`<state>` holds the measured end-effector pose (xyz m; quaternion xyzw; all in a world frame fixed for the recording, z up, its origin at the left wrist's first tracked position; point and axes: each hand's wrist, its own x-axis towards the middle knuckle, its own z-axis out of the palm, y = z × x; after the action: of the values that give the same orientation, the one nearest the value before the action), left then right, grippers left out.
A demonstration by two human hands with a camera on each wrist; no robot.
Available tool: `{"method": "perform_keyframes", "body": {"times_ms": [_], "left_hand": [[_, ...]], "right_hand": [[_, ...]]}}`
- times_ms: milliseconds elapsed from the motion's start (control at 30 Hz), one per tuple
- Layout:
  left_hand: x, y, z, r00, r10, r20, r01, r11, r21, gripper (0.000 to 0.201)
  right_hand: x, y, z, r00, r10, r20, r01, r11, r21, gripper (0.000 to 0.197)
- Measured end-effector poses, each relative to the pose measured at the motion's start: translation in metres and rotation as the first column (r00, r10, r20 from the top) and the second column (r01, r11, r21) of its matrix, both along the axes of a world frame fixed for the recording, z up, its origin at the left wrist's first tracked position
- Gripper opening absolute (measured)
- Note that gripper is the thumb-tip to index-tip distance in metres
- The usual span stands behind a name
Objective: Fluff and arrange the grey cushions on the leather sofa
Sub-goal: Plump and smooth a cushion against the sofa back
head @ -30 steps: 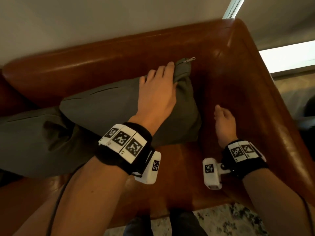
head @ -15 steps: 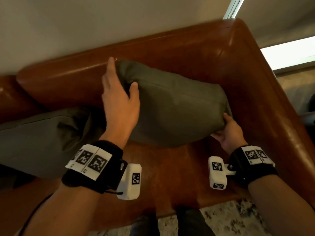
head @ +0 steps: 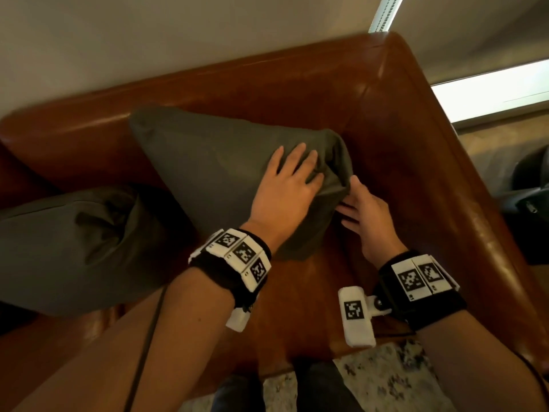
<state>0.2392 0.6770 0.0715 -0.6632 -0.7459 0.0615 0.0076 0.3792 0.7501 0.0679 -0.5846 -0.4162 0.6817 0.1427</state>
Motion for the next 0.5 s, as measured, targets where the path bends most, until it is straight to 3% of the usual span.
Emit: {"method": "perform_keyframes", "body": {"times_ms": [133, 267, 333, 400, 500], "left_hand": [[-0.013, 0.005, 0.013, 0.995, 0.022, 0.101, -0.039, 0.985, 0.169, 0.03], [-0.044, 0.008, 0.046, 0.928, 0.14, 0.346, -0.295, 0.844, 0.448, 0.03], [-0.057, -0.004, 0.058, 0.838, 0.186, 0.513, -0.442, 0.784, 0.437, 0.034], [-0.06, -0.024, 0.06, 0.699, 0.208, 0.684, -0.588, 0.712, 0.384, 0.036], [-0.055, -0.06, 0.036, 0.492, 0.263, 0.83, -0.768, 0.579, 0.271, 0.039]], "right_hand": [[0.023, -0.011, -0.034, 0.986, -0.135, 0.101, 0.15, 0.977, -0.152, 0.055], [0.033, -0.033, -0.058, 0.963, -0.166, 0.213, 0.234, 0.908, -0.347, 0.071], [0.027, -0.031, -0.061, 0.967, -0.225, 0.123, 0.254, 0.904, -0.344, 0.075], [0.017, -0.02, -0.06, 0.95, -0.312, -0.02, 0.293, 0.91, -0.294, 0.071], [0.007, -0.001, -0.053, 0.936, -0.329, -0.123, 0.304, 0.935, -0.184, 0.057]]}}
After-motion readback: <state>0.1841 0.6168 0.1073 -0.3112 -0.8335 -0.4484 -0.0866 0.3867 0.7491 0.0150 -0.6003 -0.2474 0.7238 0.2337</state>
